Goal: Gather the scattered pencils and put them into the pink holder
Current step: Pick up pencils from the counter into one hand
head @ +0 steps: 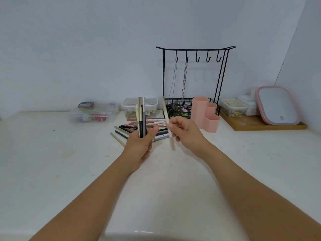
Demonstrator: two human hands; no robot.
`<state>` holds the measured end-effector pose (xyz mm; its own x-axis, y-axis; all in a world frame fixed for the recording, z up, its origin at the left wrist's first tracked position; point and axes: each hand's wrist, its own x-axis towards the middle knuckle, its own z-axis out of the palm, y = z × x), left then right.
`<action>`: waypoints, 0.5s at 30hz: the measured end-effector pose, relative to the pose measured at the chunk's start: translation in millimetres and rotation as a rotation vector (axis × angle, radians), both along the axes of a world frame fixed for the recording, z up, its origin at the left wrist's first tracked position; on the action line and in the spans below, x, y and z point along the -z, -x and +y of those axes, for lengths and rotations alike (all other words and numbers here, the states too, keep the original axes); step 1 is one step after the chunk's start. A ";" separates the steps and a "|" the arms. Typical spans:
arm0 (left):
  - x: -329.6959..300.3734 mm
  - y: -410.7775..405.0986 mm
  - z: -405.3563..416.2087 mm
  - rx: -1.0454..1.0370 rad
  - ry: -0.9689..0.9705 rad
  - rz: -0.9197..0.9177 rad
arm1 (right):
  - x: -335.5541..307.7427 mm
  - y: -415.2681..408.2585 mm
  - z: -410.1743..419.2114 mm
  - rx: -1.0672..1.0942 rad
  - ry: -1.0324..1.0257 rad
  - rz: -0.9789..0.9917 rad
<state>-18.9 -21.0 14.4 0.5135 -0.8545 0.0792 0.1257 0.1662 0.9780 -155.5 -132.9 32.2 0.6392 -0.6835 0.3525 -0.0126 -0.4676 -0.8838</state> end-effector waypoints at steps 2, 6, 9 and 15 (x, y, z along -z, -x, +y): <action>2.7 -0.7 -0.1 0.044 0.028 -0.077 | -4.4 -7.1 12.2 -0.091 -0.117 -0.106; 5.0 0.5 1.7 0.120 0.068 -0.217 | -4.5 -12.9 24.0 -0.136 -0.227 -0.200; 6.9 0.7 -0.4 0.113 0.020 -0.338 | -0.5 -14.3 27.1 -0.149 -0.313 -0.247; 4.8 1.3 -2.0 0.063 -0.054 -0.202 | 12.2 -14.4 10.5 0.002 -0.165 -0.115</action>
<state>-20.2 -23.0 9.7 0.4372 -0.8902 0.1279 -0.0650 0.1106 0.9917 -141.1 -122.3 20.1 0.5996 -0.7393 0.3064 0.0919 -0.3167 -0.9441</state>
